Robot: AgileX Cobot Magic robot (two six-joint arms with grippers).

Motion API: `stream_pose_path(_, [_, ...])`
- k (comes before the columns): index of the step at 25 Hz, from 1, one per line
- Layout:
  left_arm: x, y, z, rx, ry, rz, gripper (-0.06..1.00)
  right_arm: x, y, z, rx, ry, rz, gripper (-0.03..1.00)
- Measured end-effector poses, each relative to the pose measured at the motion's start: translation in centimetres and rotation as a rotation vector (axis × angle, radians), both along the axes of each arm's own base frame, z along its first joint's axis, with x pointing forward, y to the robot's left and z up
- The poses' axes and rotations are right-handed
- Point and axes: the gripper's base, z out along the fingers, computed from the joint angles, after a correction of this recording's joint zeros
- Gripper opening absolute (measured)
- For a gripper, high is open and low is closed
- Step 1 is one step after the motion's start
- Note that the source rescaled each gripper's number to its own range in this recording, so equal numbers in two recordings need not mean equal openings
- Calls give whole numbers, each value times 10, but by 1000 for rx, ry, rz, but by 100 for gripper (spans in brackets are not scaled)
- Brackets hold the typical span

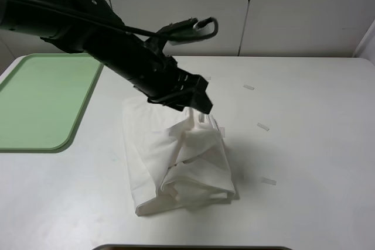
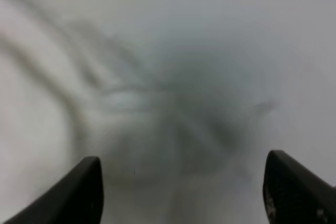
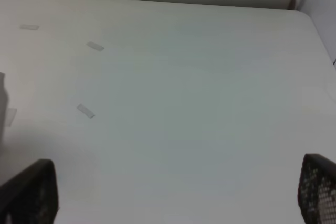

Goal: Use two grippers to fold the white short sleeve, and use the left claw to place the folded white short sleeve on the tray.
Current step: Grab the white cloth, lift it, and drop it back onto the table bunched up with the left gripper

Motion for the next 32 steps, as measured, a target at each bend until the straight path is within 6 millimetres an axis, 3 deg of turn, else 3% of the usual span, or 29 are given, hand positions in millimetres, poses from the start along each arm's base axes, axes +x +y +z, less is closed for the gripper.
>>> stream_pose_path(3, [4,11,-6,56,24,26,63,0,0,0,0,0,0,100])
stream_pose_path(6, [8,43,-27,255,58,78,63,0,0,0,0,0,0,100])
stream_pose_path(10, [5,61,-41,333,81,93,63,0,0,0,0,0,0,100])
stream_pose_path(18, [1,57,-59,290,130,81,63,0,0,0,0,-1,0,100])
stream_pose_path(32, [9,56,-69,289,89,124,63,0,0,0,0,-1,0,100])
